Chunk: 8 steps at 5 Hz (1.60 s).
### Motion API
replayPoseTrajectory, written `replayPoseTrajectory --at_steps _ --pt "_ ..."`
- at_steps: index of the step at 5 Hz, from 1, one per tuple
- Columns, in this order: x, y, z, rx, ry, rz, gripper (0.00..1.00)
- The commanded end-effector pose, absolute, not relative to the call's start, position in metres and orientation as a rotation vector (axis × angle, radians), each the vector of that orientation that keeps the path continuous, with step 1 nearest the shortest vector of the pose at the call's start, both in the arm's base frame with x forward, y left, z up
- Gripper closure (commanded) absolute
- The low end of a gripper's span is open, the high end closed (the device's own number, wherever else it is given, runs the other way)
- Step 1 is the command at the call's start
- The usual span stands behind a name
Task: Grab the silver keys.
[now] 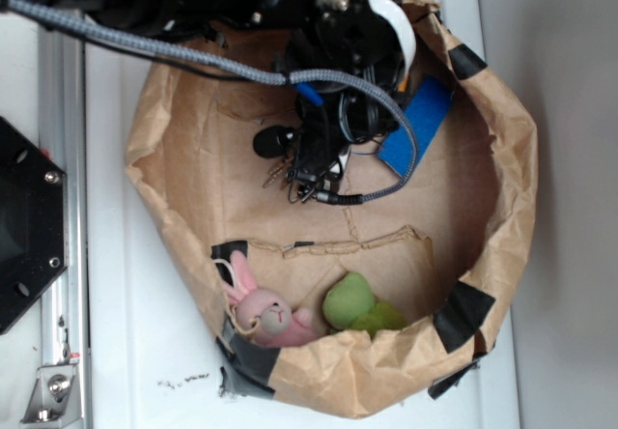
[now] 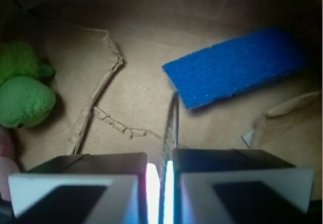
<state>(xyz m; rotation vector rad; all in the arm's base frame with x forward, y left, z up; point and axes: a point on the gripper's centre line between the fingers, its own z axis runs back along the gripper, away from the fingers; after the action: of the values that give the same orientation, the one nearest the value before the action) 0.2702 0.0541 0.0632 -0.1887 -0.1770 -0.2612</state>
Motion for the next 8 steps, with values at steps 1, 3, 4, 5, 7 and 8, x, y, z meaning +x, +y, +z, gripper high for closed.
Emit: replayPoseTrajectory --at_steps 1,3,4,5,7,8 --pt "0.281 0.054 0.102 -0.109 -0.189 -0.175 1.0" --pt "0.255 0.045 0.185 -0.279 -0.255 -0.051 1.0" --pt "0.26 0.042 0.162 -0.183 -0.227 -0.035 1.0" --pt "0.264 0.04 0.156 -0.177 -0.224 -0.034 1.0" --pt "0.264 0.037 0.155 -0.189 -0.197 -0.04 1.0" --pt "0.262 0.035 0.152 -0.173 -0.22 -0.045 1.0"
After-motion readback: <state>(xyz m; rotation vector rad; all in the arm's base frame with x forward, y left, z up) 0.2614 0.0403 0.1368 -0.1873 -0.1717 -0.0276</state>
